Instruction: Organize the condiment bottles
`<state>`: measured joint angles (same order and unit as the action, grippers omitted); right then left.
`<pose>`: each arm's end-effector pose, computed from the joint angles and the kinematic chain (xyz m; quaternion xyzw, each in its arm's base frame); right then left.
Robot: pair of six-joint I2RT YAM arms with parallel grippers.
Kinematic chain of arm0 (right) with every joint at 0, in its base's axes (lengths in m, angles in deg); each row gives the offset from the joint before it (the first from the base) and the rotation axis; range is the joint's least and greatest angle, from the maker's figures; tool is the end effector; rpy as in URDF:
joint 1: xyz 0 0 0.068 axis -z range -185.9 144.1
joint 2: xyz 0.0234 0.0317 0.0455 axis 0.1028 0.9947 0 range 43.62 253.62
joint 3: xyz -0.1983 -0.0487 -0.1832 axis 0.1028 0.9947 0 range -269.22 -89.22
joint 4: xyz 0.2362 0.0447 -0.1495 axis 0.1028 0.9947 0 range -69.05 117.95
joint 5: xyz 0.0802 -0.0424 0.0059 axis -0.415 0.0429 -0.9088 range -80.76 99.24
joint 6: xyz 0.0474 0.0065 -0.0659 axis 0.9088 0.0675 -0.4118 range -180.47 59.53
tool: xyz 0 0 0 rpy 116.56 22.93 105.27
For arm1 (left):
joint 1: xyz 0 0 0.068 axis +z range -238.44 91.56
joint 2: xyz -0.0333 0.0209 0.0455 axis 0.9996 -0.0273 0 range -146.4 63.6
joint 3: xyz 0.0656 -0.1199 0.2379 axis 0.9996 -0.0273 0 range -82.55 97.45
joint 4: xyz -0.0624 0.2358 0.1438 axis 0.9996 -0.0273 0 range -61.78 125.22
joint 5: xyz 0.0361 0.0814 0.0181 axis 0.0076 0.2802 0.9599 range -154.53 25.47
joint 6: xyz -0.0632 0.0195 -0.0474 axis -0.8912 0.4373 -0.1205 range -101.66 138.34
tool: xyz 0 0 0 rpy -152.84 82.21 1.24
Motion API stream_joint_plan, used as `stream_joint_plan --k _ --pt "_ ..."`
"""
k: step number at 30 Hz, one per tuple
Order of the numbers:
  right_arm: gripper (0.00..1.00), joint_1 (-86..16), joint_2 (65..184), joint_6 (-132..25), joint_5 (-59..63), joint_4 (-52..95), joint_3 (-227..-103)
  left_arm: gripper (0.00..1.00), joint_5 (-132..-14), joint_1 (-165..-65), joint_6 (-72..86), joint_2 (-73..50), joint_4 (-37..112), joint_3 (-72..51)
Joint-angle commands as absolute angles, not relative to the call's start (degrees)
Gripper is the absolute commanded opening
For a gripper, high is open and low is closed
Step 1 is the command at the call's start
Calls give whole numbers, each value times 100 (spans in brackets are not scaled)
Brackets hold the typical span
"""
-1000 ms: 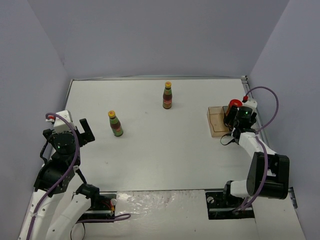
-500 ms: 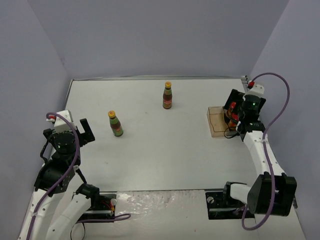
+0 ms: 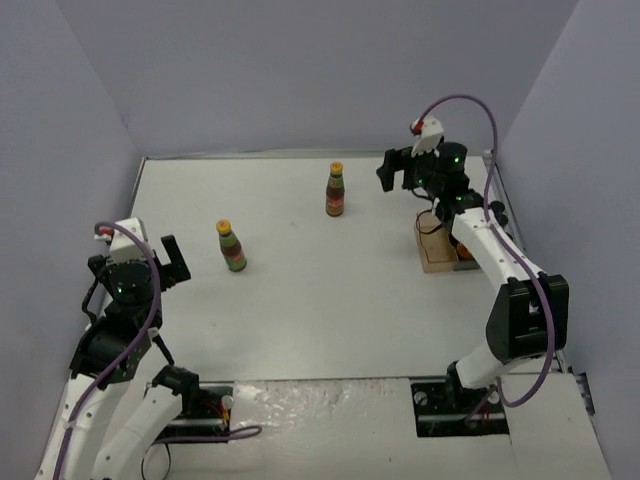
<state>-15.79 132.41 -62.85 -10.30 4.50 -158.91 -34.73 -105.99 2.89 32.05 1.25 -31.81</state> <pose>0.4173 0.0967 0.3414 -0.1927 0.6962 0.1671 0.6710 0.1610 -0.0142 0.3627 -0.1428 0.7683 0.0278 0.6233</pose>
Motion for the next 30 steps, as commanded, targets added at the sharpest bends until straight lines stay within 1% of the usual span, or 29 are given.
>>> stream_joint_plan --k 1,7,15,18,21,22,28,30 --pt "100 -2005 14107 -6808 -2017 -157 -16847 97 -3456 -10557 392 3050 488 -3124" --pt "100 -2214 15122 -6872 -2468 -482 -17569 97 -3413 -10557 408 3005 496 -3146" --pt "100 -2379 16101 -6755 -2925 -739 -18158 97 -3409 -10557 410 2861 516 -3157" --pt "98 -2459 16362 -6759 -2966 -738 -18386 97 -3429 -10557 410 2822 516 -3148" --pt "92 -2493 16556 -6680 -3026 -819 -18542 97 -3420 -10557 414 2792 516 -3148" --pt "90 -2498 16605 -6644 -3047 -870 -18573 97 -3412 -10557 419 2792 516 -3148" --pt "61 -2524 16684 -6610 -2961 -1025 -18634 97 -3403 -10557 419 2792 534 -3157" --pt "40 -2529 16660 -6616 -2910 -1007 -18618 97 -3412 -10557 419 2789 525 -3152"
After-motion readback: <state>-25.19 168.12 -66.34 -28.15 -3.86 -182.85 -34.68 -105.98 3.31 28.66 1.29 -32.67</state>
